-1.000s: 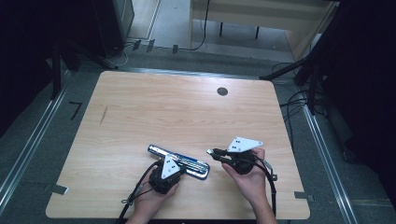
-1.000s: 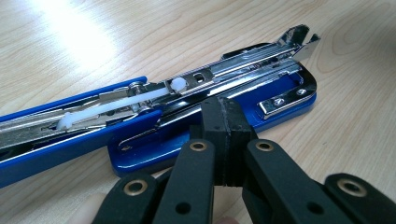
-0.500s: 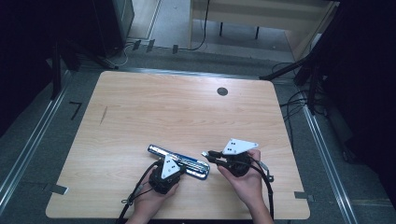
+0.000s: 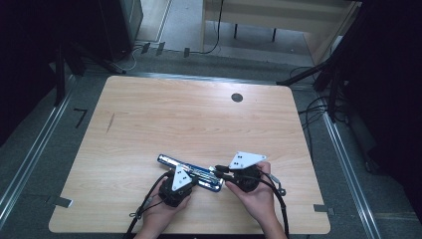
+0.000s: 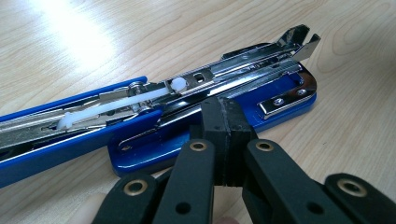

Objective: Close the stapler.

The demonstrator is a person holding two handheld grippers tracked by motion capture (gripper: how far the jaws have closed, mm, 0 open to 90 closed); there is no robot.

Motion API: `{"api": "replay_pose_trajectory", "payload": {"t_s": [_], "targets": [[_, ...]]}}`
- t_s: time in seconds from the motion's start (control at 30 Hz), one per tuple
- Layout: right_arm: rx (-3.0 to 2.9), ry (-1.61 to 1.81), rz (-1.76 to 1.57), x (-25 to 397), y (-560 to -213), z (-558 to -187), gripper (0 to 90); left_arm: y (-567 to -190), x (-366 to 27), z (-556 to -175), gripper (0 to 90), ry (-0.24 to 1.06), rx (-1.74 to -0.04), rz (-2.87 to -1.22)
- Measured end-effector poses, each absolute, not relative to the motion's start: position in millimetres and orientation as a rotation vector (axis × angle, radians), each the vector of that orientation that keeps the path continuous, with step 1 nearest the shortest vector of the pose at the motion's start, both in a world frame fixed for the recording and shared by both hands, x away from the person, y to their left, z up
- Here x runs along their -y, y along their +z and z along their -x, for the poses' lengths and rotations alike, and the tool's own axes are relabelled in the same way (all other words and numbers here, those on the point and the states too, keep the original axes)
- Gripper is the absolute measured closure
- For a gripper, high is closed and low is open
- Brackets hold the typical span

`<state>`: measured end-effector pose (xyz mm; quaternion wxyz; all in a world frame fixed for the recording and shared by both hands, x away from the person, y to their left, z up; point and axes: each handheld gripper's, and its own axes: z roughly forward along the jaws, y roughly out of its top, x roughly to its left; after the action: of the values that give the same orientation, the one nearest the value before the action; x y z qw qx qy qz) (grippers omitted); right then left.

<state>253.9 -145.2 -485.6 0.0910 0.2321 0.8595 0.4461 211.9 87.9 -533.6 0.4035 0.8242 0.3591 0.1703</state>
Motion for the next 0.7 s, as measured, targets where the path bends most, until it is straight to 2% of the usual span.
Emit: {"api": "replay_pose_trajectory", "payload": {"t_s": [0.7], "targets": [[-2.644, 1.220, -0.667, 128, -490, -255, 79.9, -534, -88, -212, 90.0, 0.429, -0.908, -2.081]]}}
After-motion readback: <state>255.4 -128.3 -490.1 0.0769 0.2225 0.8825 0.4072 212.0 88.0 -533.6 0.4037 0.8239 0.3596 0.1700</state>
